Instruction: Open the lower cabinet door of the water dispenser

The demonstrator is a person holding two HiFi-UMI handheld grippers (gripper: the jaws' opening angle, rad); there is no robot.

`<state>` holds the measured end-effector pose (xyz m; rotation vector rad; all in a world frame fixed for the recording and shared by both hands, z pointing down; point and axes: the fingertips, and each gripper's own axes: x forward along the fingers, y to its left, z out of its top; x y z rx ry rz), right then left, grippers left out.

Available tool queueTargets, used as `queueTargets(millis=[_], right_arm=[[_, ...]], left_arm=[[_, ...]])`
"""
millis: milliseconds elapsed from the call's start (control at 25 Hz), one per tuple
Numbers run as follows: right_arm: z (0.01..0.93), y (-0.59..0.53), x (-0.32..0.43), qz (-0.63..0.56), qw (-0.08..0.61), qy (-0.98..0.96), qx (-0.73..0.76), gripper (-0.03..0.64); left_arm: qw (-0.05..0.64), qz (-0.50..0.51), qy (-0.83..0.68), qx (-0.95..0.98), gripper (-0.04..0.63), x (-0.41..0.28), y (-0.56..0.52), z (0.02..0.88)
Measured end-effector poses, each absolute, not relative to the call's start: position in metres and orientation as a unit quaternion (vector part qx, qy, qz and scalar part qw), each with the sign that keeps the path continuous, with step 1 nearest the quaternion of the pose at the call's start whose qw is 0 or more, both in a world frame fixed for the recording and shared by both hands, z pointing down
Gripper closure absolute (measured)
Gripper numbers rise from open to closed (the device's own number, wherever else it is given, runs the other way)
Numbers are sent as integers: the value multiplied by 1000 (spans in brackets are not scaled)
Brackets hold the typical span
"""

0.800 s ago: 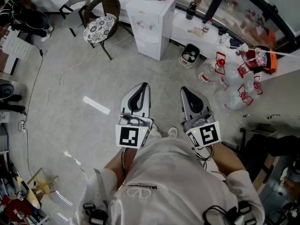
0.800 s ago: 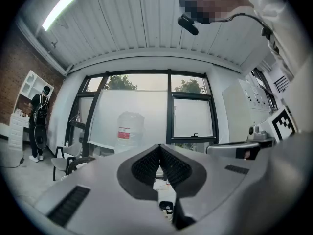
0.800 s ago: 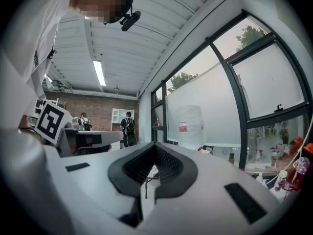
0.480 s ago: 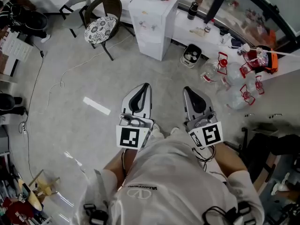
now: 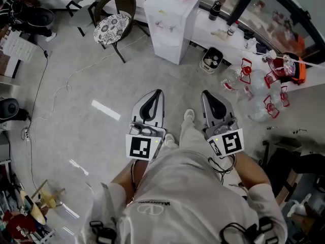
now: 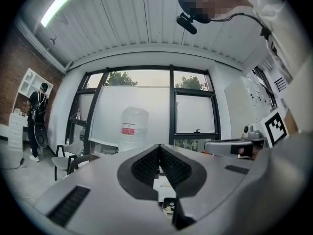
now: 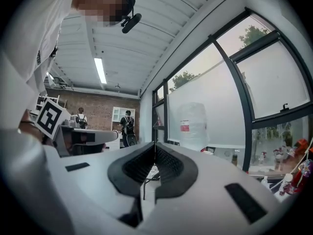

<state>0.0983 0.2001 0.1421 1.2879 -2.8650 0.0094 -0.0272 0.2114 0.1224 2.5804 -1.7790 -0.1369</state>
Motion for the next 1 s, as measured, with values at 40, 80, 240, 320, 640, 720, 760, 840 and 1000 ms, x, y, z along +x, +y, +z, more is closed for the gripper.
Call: queueTargets(millis=[40, 80, 240, 320, 640, 720, 760, 840, 1000], right_arm=[[143, 193, 98, 3, 0, -913, 407, 601], [144, 185, 98, 3, 1, -915, 404, 601], [145, 144, 99, 5, 3, -919, 394, 601], [147, 124, 102, 9, 1, -920, 391, 601], [190, 38, 128, 15, 2, -926, 377, 601], [213, 13, 132, 21, 7, -928, 373, 601], [226, 0, 132, 23, 9, -928, 372, 601], [256, -25, 132, 27, 11, -927, 373, 601], [325, -63, 123, 32, 8, -924, 380, 601]], left_arm=[[4, -40, -568, 822, 594, -26, 206, 125], [7, -35, -569, 822, 594, -25, 200, 128], [13, -28, -578, 816, 594, -24, 161, 129], [14, -24, -582, 813, 594, -20, 143, 131], [11, -8, -598, 802, 594, 4, 67, 177], [13, -1, -602, 799, 594, 6, 46, 199], [14, 5, -603, 797, 594, 6, 37, 213], [17, 13, -607, 795, 594, 4, 18, 244], [14, 23, -610, 792, 594, -7, -16, 315]])
